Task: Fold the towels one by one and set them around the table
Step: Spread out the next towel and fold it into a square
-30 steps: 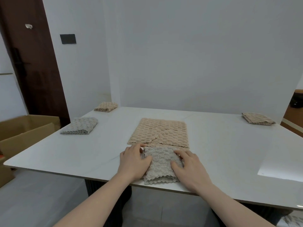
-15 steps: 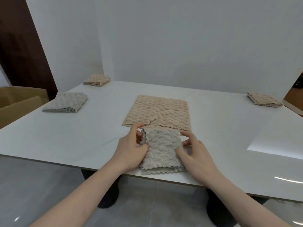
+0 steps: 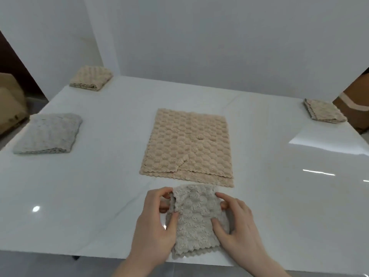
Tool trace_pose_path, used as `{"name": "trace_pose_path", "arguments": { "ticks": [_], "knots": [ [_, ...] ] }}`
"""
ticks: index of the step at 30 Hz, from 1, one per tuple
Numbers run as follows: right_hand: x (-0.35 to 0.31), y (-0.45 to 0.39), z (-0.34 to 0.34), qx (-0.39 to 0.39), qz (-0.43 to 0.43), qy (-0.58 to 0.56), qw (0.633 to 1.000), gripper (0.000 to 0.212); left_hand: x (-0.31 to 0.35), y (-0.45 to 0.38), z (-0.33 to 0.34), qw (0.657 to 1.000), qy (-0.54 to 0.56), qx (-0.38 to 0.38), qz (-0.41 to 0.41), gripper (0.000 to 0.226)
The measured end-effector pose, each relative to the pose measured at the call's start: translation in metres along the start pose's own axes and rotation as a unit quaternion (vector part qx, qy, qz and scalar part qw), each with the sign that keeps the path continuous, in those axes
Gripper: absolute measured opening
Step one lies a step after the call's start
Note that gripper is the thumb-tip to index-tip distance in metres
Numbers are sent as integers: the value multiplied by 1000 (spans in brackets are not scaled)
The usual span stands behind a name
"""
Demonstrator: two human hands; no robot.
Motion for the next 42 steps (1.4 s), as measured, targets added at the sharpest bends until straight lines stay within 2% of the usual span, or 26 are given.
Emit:
{"name": "trace_pose_path", "arguments": {
  "ticks": [3, 6, 8, 10, 13, 16, 20, 22, 27, 29, 32, 36, 38, 42],
  "knots": [
    [-6, -5, 2, -79, 82, 5, 993, 69, 7, -1, -1, 998, -38, -33, -43, 57],
    [-27, 1, -4, -133, 182, -64, 972, 64, 19, 0, -9, 984, -2, -77, -158, 68],
    [-49, 12, -18, -114, 243, -137, 954, 42, 37, 3, -20, 972, 33, -87, -216, 72],
    [-69, 27, -36, -79, 291, -203, 932, 27, 62, 7, -32, 964, 47, -99, -241, 72],
    [-95, 47, -69, -45, 324, -275, 904, 19, 89, 19, -44, 939, 97, -125, -305, 64],
    [-100, 54, -99, -31, 324, -326, 888, 19, 116, 30, -39, 912, 111, -188, -347, 39],
    [-88, 43, -133, -54, 303, -354, 883, 23, 141, 40, -22, 915, 75, -231, -322, 38],
    [-84, 34, -145, -69, 288, -352, 888, 22, 150, 39, -17, 926, 72, -209, -305, 36],
    [-73, 10, -173, -96, 251, -314, 911, 17, 173, 29, -9, 951, 79, -125, -273, 12],
    [-71, 7, -176, -145, 250, -334, 897, 22, 182, 23, -8, 958, 73, -106, -257, 8],
    [-68, 5, -180, -203, 255, -361, 874, 35, 195, 12, 3, 962, 34, -127, -238, 19],
    [-46, -1, -199, -140, 265, -325, 897, 36, 196, -7, 28, 967, -33, -164, -194, 38],
    [-33, -1, -209, -105, 276, -317, 902, 33, 199, -19, 42, 970, -73, -169, -159, 41],
    [-8, 1, -231, -66, 283, -286, 913, 26, 214, -28, 71, 975, -81, -169, -120, 44]
  ]
}}
Point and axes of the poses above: each hand's wrist, its own y-axis away from the middle knuckle, its own z-axis out of the palm, x = y × z, the point moved 9 cm from there along -y, towards the middle knuckle, and after that the axes turned 4 degrees about -z, right-handed, at the moved point
